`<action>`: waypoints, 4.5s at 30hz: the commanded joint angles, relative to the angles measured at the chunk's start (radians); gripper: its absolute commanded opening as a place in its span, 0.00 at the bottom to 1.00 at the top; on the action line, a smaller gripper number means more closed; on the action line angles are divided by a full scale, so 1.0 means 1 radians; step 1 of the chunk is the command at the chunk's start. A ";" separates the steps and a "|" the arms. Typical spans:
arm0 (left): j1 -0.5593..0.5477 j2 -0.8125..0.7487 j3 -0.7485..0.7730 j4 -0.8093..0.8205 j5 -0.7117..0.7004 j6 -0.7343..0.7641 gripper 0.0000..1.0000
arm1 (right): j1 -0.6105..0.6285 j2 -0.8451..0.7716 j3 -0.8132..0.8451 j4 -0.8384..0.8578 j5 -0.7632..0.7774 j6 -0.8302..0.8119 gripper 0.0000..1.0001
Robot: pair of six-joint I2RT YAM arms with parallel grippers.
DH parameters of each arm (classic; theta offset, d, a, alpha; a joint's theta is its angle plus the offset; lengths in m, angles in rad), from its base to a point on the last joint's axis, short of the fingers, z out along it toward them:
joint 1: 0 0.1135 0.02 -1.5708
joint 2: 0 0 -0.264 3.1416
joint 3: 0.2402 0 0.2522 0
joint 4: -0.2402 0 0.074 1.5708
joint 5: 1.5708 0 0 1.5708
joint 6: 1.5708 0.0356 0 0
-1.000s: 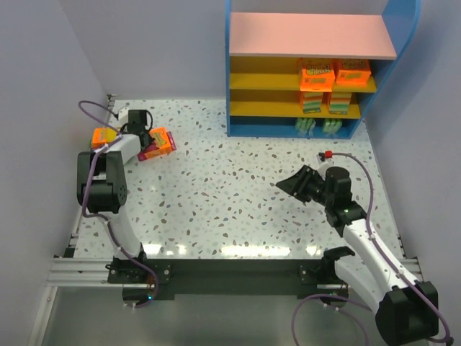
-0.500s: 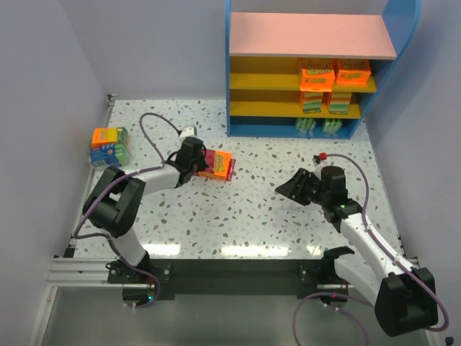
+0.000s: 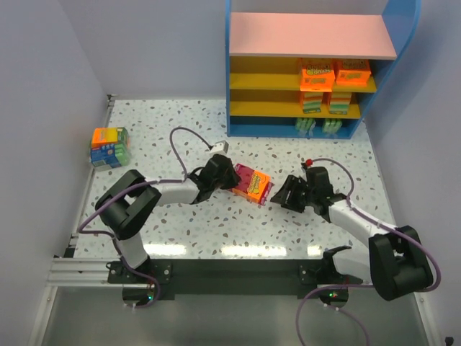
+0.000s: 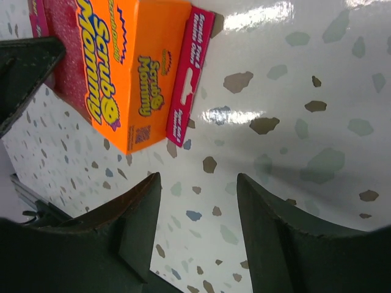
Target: Place and organize the cleaning sponges onto the shelf
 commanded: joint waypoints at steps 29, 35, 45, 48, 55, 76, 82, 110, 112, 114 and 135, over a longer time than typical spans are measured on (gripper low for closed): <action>-0.081 -0.071 -0.044 -0.109 0.042 -0.087 0.00 | 0.051 0.149 0.016 0.234 0.060 0.253 0.00; 0.016 -0.298 -0.032 -0.258 -0.072 -0.027 0.29 | 0.050 -0.008 0.050 0.121 0.063 0.276 0.00; 0.102 -0.647 0.021 -0.474 -0.253 0.051 0.79 | 0.040 -0.184 0.238 -0.014 0.106 0.318 0.00; 0.103 -0.736 0.004 -0.508 -0.277 0.059 0.80 | 0.037 -0.180 0.346 -0.044 0.199 0.350 0.00; 0.105 -0.848 -0.033 -0.600 -0.270 0.054 0.80 | 0.037 -0.050 0.580 -0.059 0.397 0.459 0.00; 0.105 -1.046 0.001 -0.838 -0.348 0.077 0.82 | 0.039 0.493 1.240 -0.212 0.647 0.793 0.00; 0.105 -1.060 0.020 -0.867 -0.362 0.080 0.82 | 0.039 0.558 1.279 -0.257 0.721 0.906 0.00; 0.105 -1.049 0.037 -0.901 -0.419 0.062 0.85 | 0.063 0.530 1.151 0.065 0.811 0.971 0.46; 0.105 -1.047 0.037 -0.896 -0.423 0.062 0.85 | 0.065 0.506 1.107 0.091 0.808 0.941 0.49; 0.105 -1.044 0.040 -0.892 -0.434 0.064 0.85 | 0.065 0.463 1.061 0.163 0.802 0.899 0.52; 0.623 -0.446 0.212 -0.586 -0.269 0.271 0.88 | 0.123 -0.105 0.343 0.242 -0.069 0.217 0.70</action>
